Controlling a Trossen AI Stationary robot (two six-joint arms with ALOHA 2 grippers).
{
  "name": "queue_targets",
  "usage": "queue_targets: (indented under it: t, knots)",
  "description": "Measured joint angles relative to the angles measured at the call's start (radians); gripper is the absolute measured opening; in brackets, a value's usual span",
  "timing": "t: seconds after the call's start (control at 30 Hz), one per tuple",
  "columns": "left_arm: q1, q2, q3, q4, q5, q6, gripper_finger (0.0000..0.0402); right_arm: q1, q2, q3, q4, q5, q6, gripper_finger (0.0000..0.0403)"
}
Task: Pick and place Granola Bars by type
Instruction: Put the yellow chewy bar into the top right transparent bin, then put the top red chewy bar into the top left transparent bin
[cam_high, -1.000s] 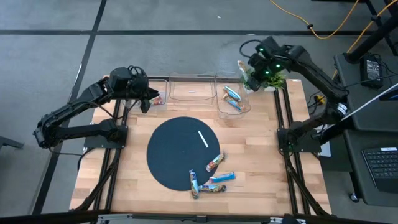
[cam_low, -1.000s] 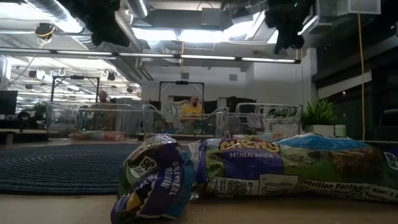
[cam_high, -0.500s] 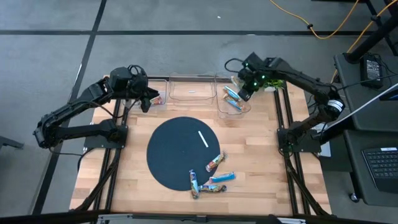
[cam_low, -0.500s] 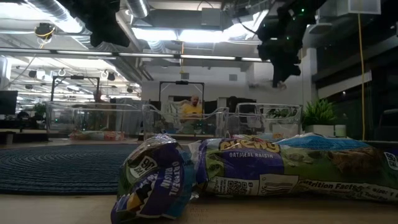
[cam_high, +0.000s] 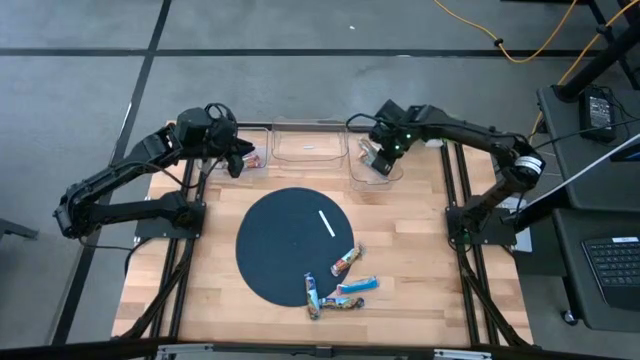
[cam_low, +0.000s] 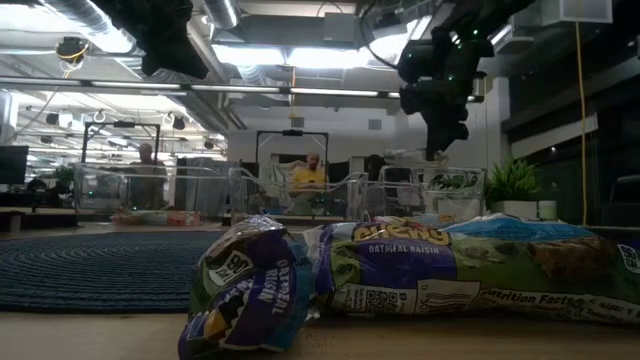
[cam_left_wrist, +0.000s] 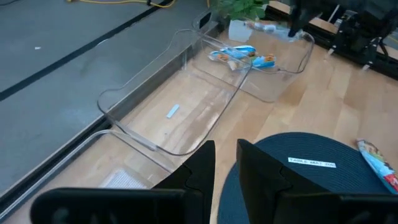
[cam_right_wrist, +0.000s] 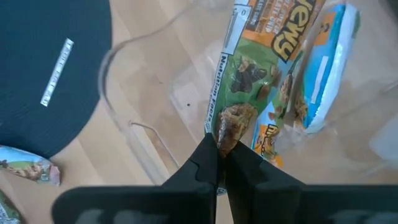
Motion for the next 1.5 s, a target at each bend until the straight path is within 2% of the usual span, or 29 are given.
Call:
queue_targets:
  t: [0.53, 0.77, 1.03, 1.5]
  knots:
    - [0.000, 0.000, 0.000, 0.000, -0.004, -0.019, 0.0061, 0.027, 0.147, -0.001, 0.036, 0.001, -0.039, 0.0018]
    - [0.000, 0.000, 0.000, -0.001, -0.004, -0.018, 0.0061, 0.028, 0.154, -0.067, 0.135, 0.012, 0.008, 0.0018]
    - [0.000, 0.000, 0.000, 0.000, -0.005, -0.015, 0.0061, 0.028, 0.154, -0.098, 0.142, 0.027, 0.010, 0.0019]
    - [0.000, 0.000, 0.000, 0.000, -0.005, -0.018, 0.0061, 0.028, 0.154, -0.098, 0.169, 0.030, 0.011, 0.0088]
